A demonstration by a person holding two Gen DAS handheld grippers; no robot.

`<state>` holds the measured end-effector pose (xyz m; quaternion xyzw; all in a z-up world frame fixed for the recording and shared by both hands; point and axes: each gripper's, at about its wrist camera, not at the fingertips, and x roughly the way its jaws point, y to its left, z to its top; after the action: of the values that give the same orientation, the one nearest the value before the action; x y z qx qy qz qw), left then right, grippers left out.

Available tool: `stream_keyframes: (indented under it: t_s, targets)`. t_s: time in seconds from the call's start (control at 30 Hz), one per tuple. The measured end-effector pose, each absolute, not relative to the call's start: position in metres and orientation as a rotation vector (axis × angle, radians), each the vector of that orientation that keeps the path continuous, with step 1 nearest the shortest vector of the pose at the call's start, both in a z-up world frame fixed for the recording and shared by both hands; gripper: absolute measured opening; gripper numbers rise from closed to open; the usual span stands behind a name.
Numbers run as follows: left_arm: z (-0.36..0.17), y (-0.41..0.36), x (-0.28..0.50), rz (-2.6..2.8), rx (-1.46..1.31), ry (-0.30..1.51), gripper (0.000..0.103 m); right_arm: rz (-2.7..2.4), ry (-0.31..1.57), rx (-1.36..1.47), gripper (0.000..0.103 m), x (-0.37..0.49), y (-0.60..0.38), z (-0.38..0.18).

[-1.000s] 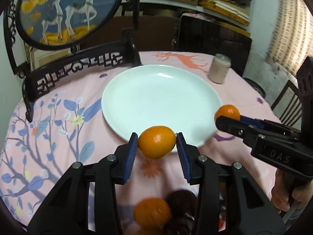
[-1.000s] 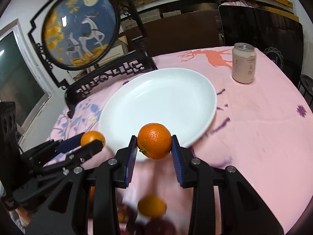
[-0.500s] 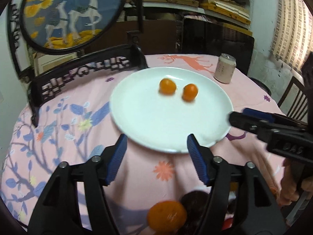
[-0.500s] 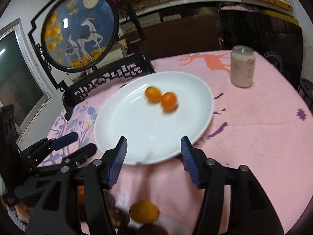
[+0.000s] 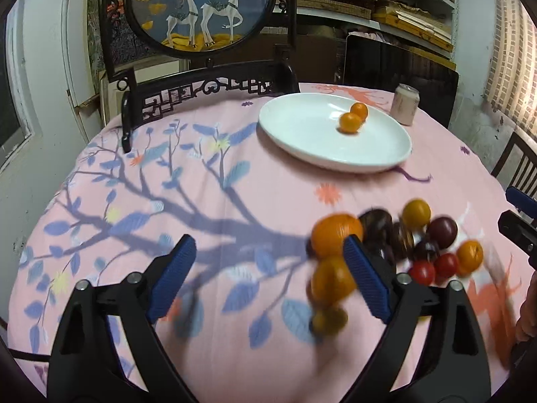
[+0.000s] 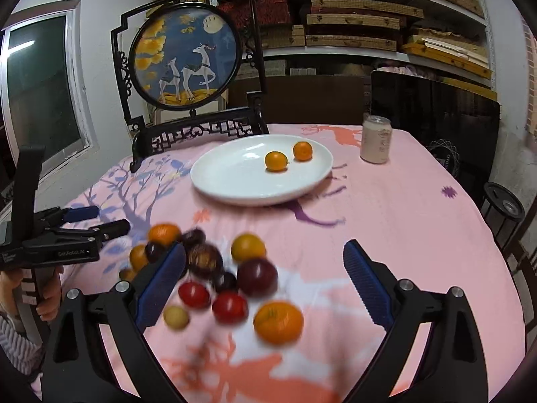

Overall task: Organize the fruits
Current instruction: 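Grasp another orange with the left tool while the right tool grasps a tangerine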

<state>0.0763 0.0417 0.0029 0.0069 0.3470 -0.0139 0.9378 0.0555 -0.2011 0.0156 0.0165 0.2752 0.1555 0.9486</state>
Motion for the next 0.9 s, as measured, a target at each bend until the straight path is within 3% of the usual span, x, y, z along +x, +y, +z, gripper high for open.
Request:
stream_keyframes:
  t_s: [0.13,0.5,0.9]
  targets:
    - [0.002,0.033,0.055,-0.055,0.05,0.681,0.1,0.303,0.552,0.069,0.099,0.05,-0.211,0.015]
    - [-0.026,0.004,0.067,-0.108,0.189,0.773,0.1,0.294,0.599,0.096,0.099,0.056,-0.213,0.011]
    - [-0.024,0.036,0.077,-0.043,0.081,0.784,0.101,0.29,0.613,0.119,0.099,0.058,-0.218,0.009]
